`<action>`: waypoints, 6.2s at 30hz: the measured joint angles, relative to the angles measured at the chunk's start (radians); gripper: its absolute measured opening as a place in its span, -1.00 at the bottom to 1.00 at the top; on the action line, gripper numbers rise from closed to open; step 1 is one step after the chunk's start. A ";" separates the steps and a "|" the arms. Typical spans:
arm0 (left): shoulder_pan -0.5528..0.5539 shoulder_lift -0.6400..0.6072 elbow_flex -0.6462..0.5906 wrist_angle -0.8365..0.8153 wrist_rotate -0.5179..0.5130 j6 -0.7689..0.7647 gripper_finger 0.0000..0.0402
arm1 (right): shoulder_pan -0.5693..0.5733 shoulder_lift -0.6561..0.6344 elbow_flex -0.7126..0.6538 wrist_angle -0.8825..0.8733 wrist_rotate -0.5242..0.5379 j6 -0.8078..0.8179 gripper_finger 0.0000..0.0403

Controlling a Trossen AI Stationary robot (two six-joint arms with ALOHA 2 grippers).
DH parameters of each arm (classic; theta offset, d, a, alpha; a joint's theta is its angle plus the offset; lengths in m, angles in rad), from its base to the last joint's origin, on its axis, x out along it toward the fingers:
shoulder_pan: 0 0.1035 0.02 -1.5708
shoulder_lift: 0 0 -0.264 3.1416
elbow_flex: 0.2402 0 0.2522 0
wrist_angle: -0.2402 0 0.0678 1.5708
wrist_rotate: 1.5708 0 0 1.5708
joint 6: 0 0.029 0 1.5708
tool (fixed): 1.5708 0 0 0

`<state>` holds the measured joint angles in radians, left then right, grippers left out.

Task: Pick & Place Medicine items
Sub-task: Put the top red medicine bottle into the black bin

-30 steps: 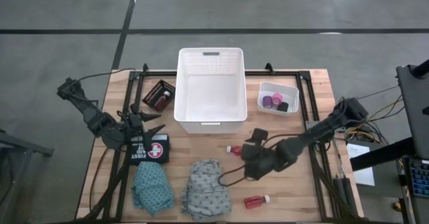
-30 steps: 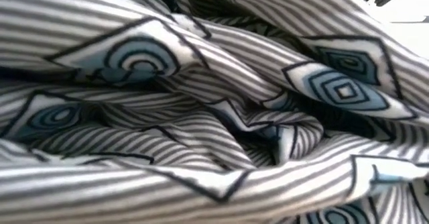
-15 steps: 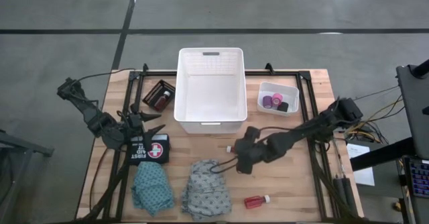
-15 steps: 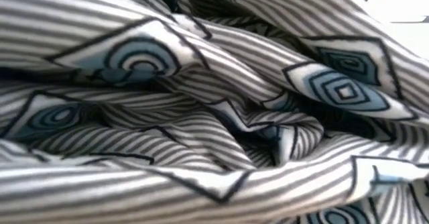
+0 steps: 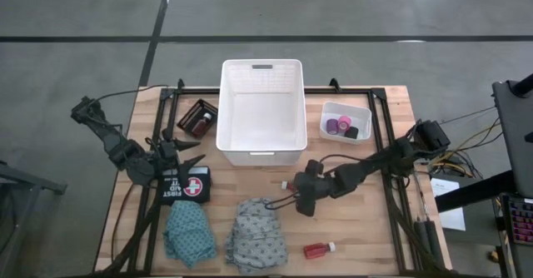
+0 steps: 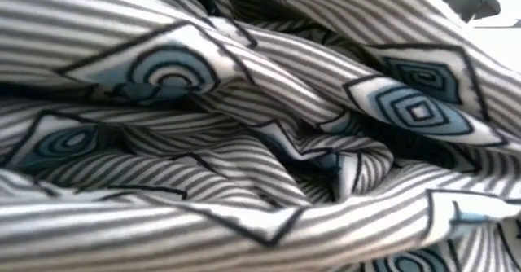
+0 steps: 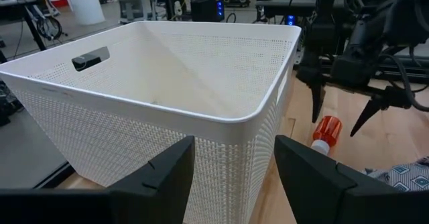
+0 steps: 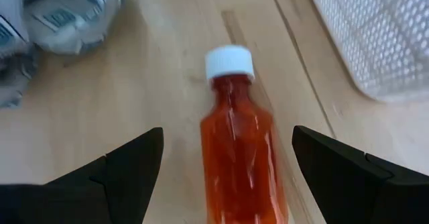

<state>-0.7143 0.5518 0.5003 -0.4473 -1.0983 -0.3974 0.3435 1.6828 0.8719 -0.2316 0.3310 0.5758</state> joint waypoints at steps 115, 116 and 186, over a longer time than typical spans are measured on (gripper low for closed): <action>0.000 0.000 0.000 -0.028 0.000 0.000 0.06 | 0.032 0.603 1.084 0.135 0.979 -0.353 0.01; 0.000 0.000 0.000 -0.027 0.000 0.000 0.06 | 0.032 0.616 1.101 0.136 0.979 -0.368 0.01; 0.371 0.130 0.000 0.462 0.829 0.269 -0.03 | 0.024 0.649 1.157 0.140 0.980 -0.497 0.01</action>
<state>-0.3432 0.6814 0.5007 0.0145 -0.2692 -0.1279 0.3672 2.3318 2.0289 -0.0921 1.3106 0.0787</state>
